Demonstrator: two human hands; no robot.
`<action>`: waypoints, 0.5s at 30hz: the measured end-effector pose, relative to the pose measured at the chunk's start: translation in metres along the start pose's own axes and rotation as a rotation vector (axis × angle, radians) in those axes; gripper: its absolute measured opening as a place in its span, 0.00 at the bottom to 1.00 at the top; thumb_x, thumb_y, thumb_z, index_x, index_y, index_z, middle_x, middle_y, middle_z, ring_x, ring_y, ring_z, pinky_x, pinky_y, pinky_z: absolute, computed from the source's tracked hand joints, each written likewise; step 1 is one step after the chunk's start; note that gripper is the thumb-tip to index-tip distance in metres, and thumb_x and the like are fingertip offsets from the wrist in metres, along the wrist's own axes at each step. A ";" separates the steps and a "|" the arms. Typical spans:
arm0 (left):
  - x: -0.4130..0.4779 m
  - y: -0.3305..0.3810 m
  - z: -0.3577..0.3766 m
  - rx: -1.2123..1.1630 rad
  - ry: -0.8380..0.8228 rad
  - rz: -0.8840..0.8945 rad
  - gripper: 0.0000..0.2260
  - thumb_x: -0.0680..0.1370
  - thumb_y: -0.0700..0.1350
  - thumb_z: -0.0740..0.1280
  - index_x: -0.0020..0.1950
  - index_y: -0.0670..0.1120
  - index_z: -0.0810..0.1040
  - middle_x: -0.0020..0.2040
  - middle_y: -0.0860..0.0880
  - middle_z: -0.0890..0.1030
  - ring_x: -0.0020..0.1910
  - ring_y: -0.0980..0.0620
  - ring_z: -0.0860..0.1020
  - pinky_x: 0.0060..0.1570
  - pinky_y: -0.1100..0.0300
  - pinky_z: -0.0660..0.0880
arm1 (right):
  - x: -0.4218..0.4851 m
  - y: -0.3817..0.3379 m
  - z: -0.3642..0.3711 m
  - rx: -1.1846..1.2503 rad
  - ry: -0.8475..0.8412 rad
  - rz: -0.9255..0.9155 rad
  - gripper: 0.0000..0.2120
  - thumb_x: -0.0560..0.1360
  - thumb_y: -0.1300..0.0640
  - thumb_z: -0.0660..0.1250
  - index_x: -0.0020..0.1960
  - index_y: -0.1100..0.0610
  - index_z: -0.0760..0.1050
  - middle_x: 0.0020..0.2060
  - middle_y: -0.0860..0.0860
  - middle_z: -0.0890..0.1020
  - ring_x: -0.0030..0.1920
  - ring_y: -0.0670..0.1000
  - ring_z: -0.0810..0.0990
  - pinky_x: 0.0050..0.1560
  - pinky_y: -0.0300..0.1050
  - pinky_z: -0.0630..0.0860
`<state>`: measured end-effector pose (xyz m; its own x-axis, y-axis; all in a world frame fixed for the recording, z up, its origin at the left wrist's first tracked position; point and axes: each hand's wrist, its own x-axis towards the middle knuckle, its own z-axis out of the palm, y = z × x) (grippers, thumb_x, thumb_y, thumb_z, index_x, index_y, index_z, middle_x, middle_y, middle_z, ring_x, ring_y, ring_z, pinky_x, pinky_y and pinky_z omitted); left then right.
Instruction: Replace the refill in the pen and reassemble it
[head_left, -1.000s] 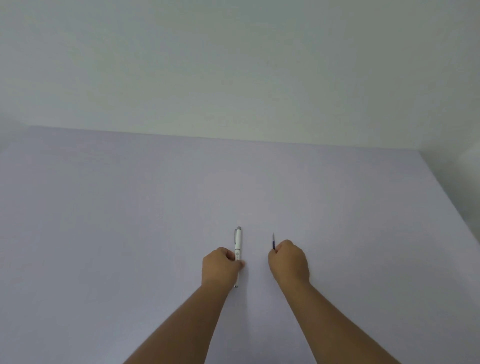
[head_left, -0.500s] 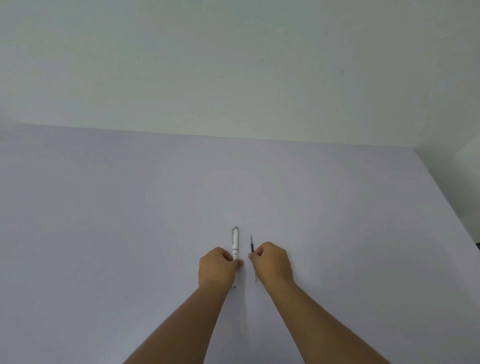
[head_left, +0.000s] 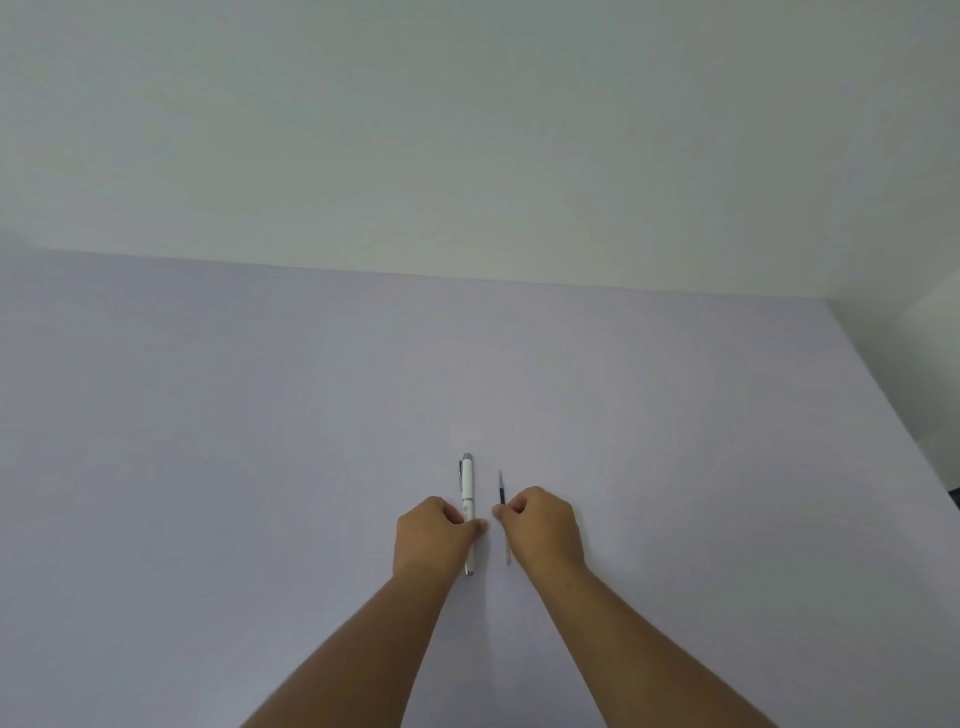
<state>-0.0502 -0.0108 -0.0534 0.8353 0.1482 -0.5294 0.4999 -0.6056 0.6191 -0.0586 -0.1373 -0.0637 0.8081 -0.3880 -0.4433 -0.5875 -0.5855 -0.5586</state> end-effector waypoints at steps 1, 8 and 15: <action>0.000 -0.001 0.000 -0.005 0.001 0.004 0.10 0.70 0.51 0.73 0.39 0.47 0.75 0.35 0.53 0.76 0.32 0.56 0.73 0.29 0.64 0.67 | 0.000 0.000 0.000 -0.005 0.005 -0.005 0.09 0.73 0.48 0.66 0.37 0.52 0.74 0.30 0.45 0.76 0.26 0.44 0.73 0.33 0.40 0.69; -0.002 -0.001 -0.006 0.001 -0.001 0.003 0.12 0.69 0.51 0.74 0.38 0.48 0.74 0.35 0.53 0.75 0.32 0.57 0.72 0.29 0.64 0.67 | -0.004 -0.001 -0.006 -0.012 -0.002 -0.013 0.15 0.75 0.47 0.63 0.32 0.51 0.69 0.30 0.47 0.75 0.34 0.51 0.75 0.37 0.41 0.70; -0.008 0.002 -0.014 0.026 -0.036 0.033 0.13 0.71 0.54 0.71 0.47 0.46 0.75 0.42 0.51 0.77 0.39 0.54 0.75 0.39 0.62 0.70 | -0.007 -0.001 -0.009 0.026 0.029 0.004 0.16 0.79 0.51 0.53 0.37 0.58 0.69 0.39 0.54 0.76 0.41 0.54 0.74 0.46 0.49 0.74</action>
